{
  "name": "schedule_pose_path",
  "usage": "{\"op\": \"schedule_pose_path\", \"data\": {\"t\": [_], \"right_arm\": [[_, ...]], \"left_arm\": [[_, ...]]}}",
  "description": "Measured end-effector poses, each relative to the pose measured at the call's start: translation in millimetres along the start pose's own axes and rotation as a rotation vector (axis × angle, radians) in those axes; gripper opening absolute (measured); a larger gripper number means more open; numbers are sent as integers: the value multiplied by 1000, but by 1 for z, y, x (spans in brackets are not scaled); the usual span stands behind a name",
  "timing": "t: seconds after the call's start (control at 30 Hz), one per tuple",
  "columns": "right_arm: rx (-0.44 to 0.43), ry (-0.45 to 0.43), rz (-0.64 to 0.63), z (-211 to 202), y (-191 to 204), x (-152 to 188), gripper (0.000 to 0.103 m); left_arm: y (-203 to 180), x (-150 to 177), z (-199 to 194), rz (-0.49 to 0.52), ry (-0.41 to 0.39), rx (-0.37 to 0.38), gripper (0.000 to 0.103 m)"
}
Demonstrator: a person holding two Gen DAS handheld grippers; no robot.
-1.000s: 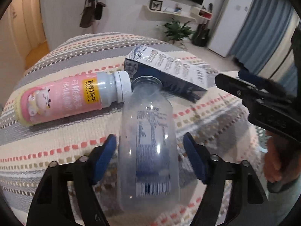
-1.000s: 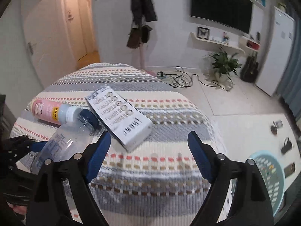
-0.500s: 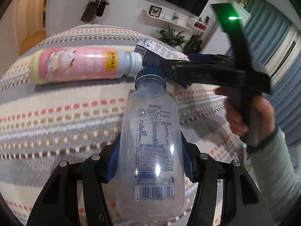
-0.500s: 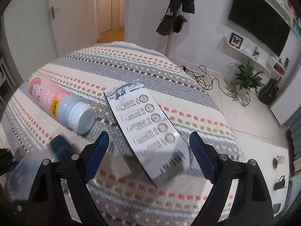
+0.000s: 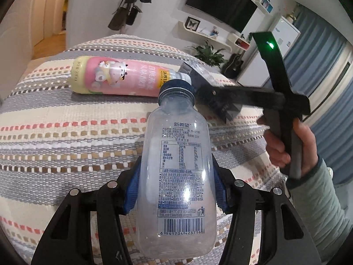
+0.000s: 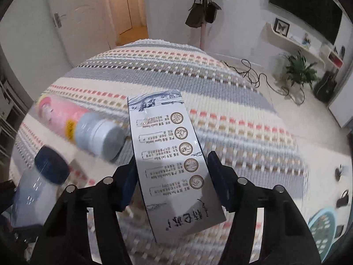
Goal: Collect trash
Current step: 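Grasp the clear water bottle with the left tool while the right tool grasps the white-blue milk box, then carry the bottle and milk box over the blue basket and open both tools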
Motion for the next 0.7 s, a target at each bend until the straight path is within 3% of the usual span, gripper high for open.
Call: {"op": "schedule_pose_path", "data": {"t": [0.1,0.3,0.47,0.63,0.7], "right_arm": [[-56,-9,40,-14,8,17,54],[-82,-26,110,-42,16,53,53],[-107,-120,190,-86,8,76,53],[-79,-221,262,-139,-18,89,53],[-30,-265,283,-164,-36,95,53]], "left_arm": [[-5,0,0,7,-14,9,54],[-11,-4,-18,14,-51,22,54],[-26,-4,-26,24,-71,36,54],[-60,-14,-36,87,-108,68,54],[-82,-19,-39,122,-122,87,54]]}}
Point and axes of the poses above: each gripper's, at about its wrist camera, not at the fingertips, and z roughly the way its jaws point, y to its left, x to its underside, the point moved 7 cm from there along z, roughly the way its jaws point, and after that the axes turned 10 degrees about -z, right-handed, at the moved point
